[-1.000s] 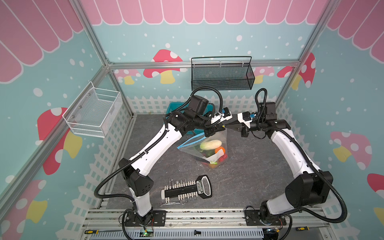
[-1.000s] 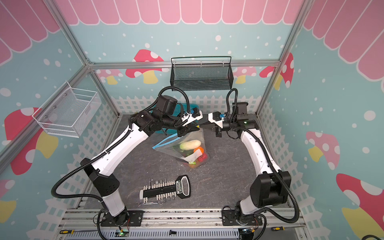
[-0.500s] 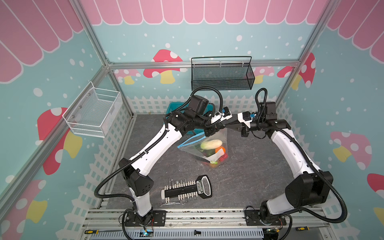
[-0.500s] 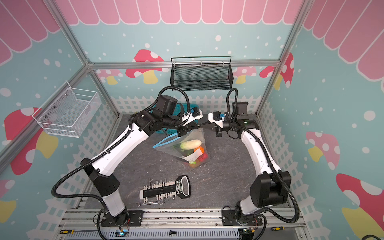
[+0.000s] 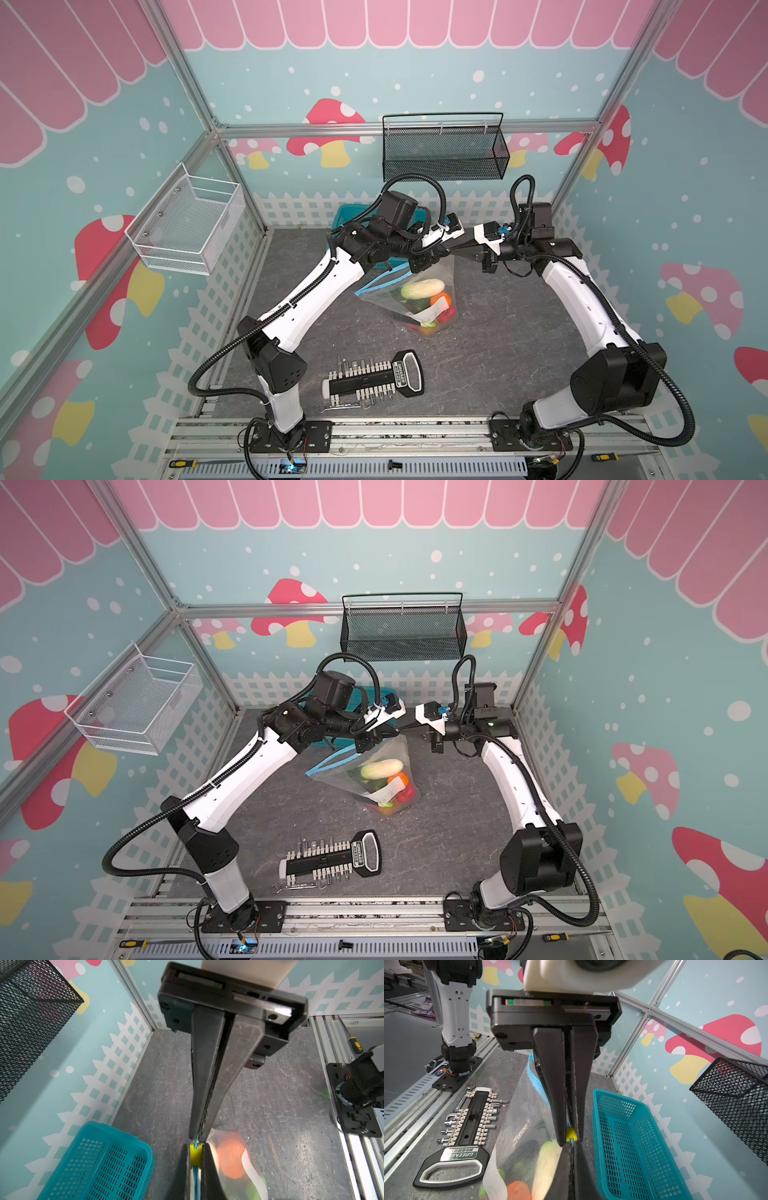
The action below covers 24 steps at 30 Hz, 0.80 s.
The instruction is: Place the food in the zip-top bag and seal the zipper
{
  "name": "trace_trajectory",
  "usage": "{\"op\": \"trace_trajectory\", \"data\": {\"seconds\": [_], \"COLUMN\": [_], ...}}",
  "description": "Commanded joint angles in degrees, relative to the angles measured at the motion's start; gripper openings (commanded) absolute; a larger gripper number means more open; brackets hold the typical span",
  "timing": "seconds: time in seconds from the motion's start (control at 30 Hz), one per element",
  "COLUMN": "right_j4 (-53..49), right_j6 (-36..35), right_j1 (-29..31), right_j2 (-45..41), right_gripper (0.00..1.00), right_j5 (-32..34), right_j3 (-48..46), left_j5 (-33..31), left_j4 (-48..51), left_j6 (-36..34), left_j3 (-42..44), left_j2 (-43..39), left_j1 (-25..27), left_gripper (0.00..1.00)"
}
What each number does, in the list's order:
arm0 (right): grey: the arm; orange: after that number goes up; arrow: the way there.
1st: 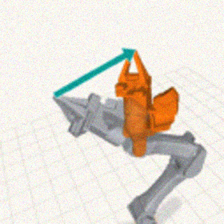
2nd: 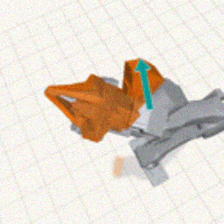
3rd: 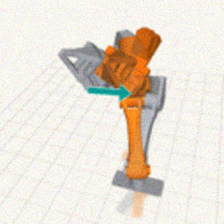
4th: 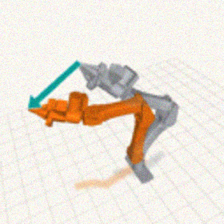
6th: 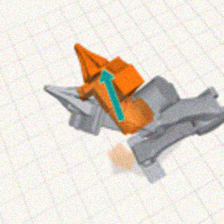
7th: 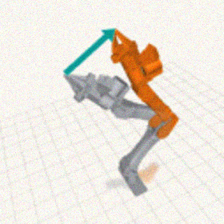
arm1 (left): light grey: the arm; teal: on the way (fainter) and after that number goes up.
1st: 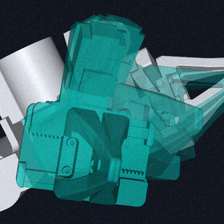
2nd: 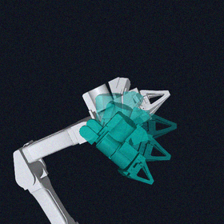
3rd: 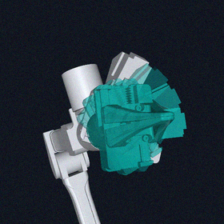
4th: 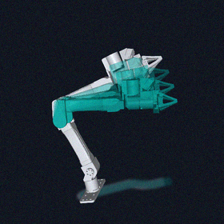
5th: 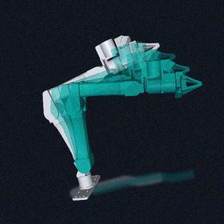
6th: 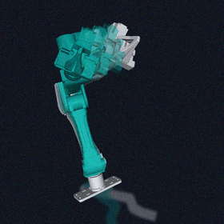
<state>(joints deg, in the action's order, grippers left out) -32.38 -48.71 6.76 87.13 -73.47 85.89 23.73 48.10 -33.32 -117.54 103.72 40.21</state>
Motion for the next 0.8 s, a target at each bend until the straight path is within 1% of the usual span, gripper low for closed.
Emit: {"op": "trace_trajectory", "data": {"seconds": [0.0,0.23,0.77], "right_j4": [-0.3,0.3,3.0], "right_j6": [-0.3,0.8,2.6], "right_j1": [0.1,-0.4,-2.2], "right_j2": [-1.1,-0.5,-0.8], "right_gripper": [0.00,0.00,0.00], "right_j5": [-1.3,-0.7,0.2], "right_j3": [2.4,3.3,2.4], "left_j5": [-0.2,-0.5,-5.9], "left_j4": [1.2,1.2,1.3], "left_j6": [0.4,1.2,1.8], "left_j3": [1.6,3.8,12.8], "left_j2": [-1.6,-3.0,-8.7], "left_j1": [0.1,0.1,0.1], "left_gripper": [0.01,0.01,0.00]}}
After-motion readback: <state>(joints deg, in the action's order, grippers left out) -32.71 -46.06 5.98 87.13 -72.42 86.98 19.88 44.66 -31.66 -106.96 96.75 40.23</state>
